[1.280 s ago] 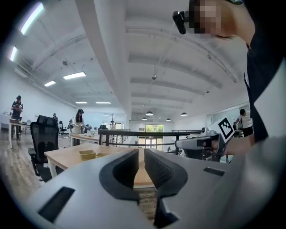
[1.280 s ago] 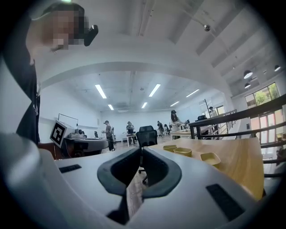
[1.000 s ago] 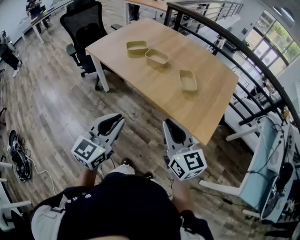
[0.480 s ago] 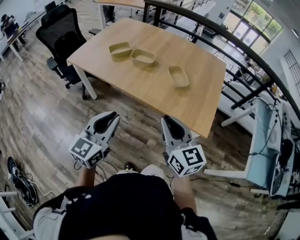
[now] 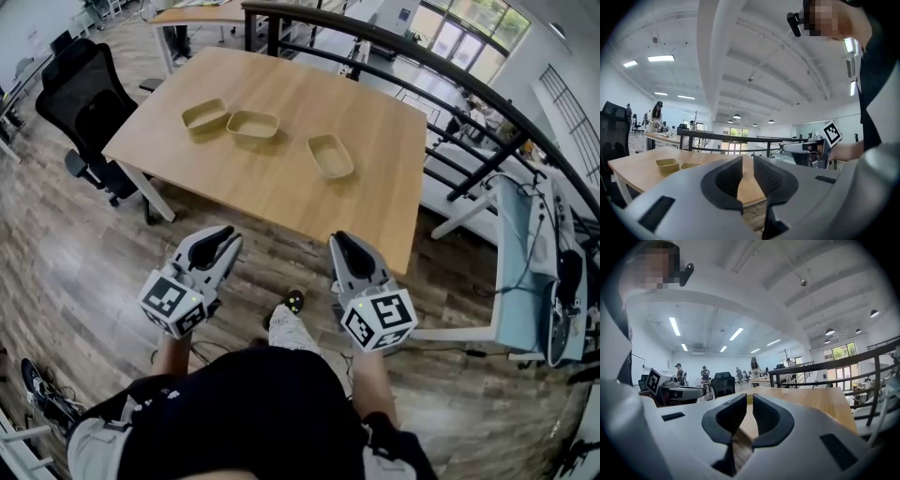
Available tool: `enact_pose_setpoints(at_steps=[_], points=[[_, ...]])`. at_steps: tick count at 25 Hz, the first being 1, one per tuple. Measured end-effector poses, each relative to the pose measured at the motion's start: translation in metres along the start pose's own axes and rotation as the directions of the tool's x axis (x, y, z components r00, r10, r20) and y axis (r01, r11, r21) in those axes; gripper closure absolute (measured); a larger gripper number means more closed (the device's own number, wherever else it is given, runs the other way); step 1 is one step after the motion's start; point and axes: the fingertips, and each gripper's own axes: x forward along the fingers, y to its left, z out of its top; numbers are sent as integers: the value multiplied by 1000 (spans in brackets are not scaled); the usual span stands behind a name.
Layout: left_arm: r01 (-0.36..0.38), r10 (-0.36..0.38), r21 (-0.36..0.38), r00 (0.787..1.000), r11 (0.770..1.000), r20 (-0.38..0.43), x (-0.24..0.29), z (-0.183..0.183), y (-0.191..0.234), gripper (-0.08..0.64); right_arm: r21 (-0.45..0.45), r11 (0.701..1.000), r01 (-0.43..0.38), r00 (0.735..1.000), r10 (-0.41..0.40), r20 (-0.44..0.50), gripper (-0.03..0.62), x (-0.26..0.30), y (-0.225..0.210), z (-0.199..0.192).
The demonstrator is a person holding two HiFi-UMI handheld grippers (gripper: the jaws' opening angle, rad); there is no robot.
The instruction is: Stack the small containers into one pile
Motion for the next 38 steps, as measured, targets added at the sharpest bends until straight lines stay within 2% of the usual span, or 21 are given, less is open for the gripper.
enact_pose_setpoints(at_steps=[7, 13, 23, 28, 32, 38], points=[[20, -20, 66, 1000, 998, -3, 50, 21, 36, 499, -1, 1000, 25, 998, -25, 54, 565, 46, -41, 17], [104, -104, 71, 995, 992, -8, 123, 32, 53, 499, -5, 998, 66, 997, -66, 51, 565, 77, -91, 27], [245, -245, 61, 969, 968, -16, 221, 31, 55, 499, 14, 976, 219, 974, -220, 50, 565, 74, -171, 26], [304, -302, 67, 953, 950, -39, 243, 27, 56, 499, 50, 956, 288, 956, -291, 47, 565, 66, -182, 20], [372, -368, 49, 927, 927, -68, 265, 33, 53, 499, 81, 928, 364, 928, -369, 52, 565, 55, -191, 26], [453, -447, 77, 891, 888, -87, 290, 47, 57, 499, 109, 895, 432, 896, -440, 55, 565, 56, -192, 31]])
